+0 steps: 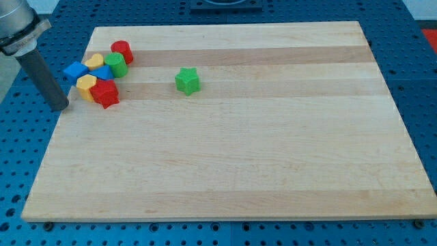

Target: Slide the cube to the left of the red circle along with heart

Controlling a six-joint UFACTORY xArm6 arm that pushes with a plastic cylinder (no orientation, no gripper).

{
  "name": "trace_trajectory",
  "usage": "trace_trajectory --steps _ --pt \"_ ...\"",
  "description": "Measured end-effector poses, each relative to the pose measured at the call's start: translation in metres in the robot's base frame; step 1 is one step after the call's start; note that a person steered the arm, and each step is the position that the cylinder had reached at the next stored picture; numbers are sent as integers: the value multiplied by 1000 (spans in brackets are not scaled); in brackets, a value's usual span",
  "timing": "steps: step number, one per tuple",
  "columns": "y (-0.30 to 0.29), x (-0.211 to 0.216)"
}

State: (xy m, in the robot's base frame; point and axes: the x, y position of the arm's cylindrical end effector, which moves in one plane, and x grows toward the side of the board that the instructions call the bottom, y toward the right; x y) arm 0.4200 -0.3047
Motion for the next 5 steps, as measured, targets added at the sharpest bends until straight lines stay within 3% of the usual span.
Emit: trace_trajectory --steps 1,2,5 --pt "0 -3" --pt "0 -50" --pt "0 -103"
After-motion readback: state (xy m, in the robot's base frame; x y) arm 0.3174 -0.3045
